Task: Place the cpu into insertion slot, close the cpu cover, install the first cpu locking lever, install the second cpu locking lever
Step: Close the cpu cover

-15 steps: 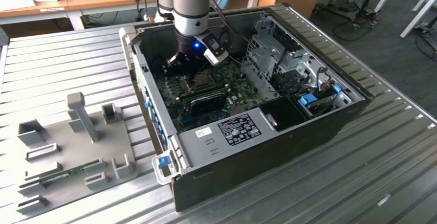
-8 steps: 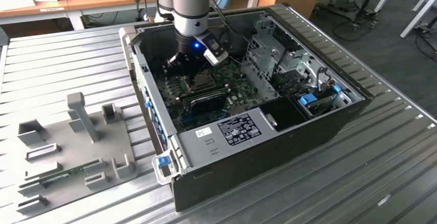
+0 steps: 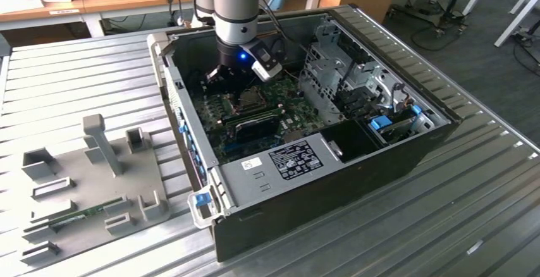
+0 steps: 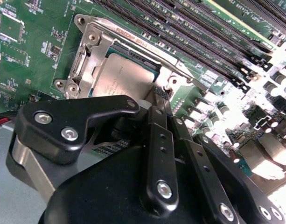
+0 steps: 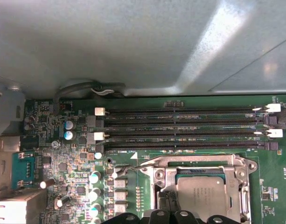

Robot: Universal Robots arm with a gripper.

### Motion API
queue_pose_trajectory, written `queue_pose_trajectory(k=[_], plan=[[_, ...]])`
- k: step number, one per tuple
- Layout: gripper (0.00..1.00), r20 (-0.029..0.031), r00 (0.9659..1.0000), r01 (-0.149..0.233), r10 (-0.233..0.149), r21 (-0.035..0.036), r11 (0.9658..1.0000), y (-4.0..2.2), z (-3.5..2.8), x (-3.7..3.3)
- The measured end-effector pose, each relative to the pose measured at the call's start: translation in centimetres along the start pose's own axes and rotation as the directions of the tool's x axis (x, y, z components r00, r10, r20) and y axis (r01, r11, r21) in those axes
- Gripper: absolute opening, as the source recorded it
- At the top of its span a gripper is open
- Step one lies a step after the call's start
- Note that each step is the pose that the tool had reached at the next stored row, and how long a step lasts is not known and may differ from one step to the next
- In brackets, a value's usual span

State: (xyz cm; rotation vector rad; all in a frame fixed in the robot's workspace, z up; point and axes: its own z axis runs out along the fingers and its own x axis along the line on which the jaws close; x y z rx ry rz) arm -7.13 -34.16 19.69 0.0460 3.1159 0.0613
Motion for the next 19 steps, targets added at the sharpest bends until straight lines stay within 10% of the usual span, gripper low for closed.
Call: queue_pose_trajectory(k=[19], plan=[[0.11, -0.0015, 1.0, 0.0, 0.0, 0.0023, 1.0, -0.1, 0.11, 0.06]])
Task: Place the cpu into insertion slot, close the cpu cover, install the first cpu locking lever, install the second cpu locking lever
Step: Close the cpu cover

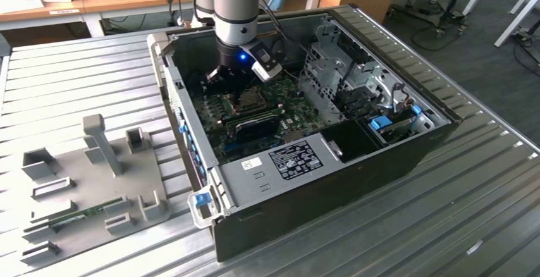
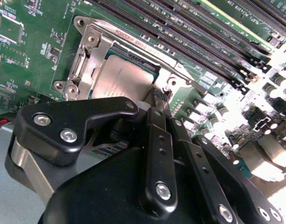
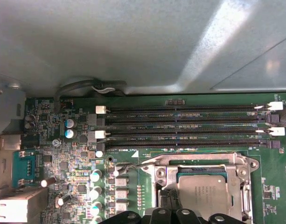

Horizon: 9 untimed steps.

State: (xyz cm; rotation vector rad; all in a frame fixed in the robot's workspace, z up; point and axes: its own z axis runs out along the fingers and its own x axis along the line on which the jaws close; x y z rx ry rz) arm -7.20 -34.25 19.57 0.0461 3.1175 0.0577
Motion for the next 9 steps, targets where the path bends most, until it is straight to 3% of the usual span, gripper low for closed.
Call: queue_pose_trajectory(k=[9], plan=[[0.11, 0.0023, 1.0, 0.0, 0.0, -0.0035, 1.0, 0.12, -0.22, -0.08]])
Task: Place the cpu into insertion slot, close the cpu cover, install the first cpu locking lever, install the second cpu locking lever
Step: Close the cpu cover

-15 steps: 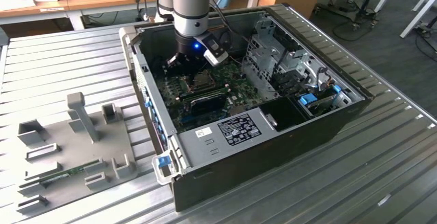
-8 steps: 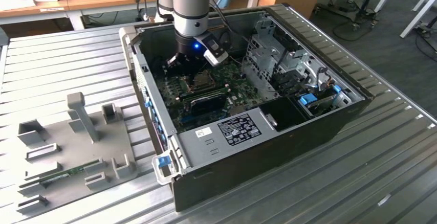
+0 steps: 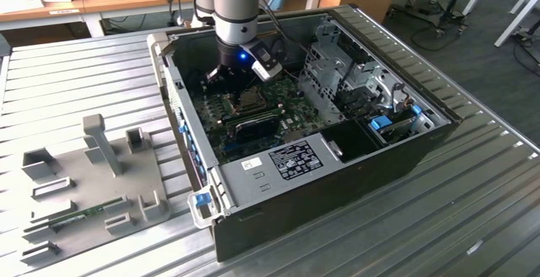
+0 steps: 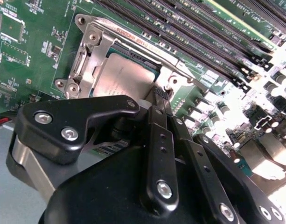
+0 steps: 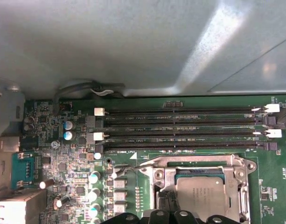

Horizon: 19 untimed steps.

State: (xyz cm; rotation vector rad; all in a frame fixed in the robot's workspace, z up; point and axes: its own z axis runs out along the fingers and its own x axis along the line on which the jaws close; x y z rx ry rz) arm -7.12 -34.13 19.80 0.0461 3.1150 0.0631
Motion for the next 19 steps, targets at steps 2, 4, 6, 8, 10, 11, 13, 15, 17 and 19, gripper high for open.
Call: queue_pose_trajectory(k=[2, 4, 6, 8, 10, 11, 13, 15, 17, 19], plan=[[0.11, 0.0004, 1.0, 0.0, 0.0, -0.0006, 1.0, 0.02, -0.14, -0.02], [0.11, -0.0004, 1.0, 0.0, 0.0, 0.0006, 1.0, 0.0, -0.4, 0.0], [0.11, -0.0005, 1.0, 0.0, 0.0, 0.0007, 1.0, 0.02, -0.65, -0.01], [0.11, -0.0005, 1.0, 0.0, 0.0, 0.0007, 1.0, 0.03, -0.93, -0.01], [0.11, -0.0005, 1.0, 0.0, 0.0, 0.0007, 1.0, 0.04, -1.25, -0.02], [0.11, -0.0006, 1.0, 0.0, 0.0, 0.0008, 1.0, 0.05, -1.41, -0.03], [0.11, -0.0006, 1.0, 0.0, 0.0, 0.0008, 1.0, 0.06, -1.73, -0.04], [0.11, -0.0005, 1.0, 0.0, 0.0, 0.0007, 1.0, 0.07, -2.08, -0.04], [0.11, -0.0005, 1.0, 0.0, 0.0, 0.0008, 1.0, 0.09, -2.43, -0.05], [0.11, -0.0005, 1.0, 0.0, 0.0, 0.0007, 1.0, 0.1, -2.72, -0.06]])
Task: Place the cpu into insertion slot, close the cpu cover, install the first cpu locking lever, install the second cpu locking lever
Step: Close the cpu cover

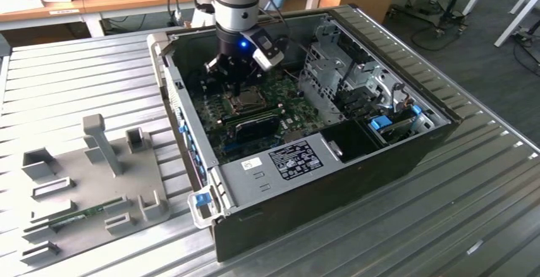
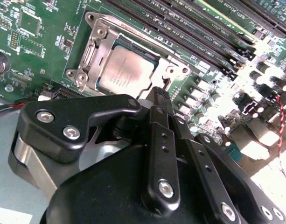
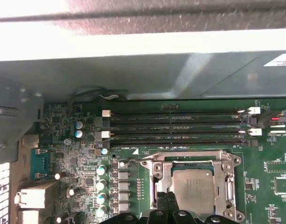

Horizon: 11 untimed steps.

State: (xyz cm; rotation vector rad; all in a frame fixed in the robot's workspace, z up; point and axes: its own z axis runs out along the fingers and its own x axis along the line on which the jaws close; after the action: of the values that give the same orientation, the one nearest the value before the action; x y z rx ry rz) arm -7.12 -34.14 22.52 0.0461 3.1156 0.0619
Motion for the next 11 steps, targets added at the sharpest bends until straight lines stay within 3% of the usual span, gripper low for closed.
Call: queue_pose_trajectory(k=[7, 11], plan=[[0.11, -0.0001, 1.0, 0.0, 0.0, 0.0001, 1.0, 0.0, -0.06, -0.02], [0.11, 0.0, 1.0, 0.0, 0.0, 0.0, 1.0, 0.01, -0.05, -0.44]])
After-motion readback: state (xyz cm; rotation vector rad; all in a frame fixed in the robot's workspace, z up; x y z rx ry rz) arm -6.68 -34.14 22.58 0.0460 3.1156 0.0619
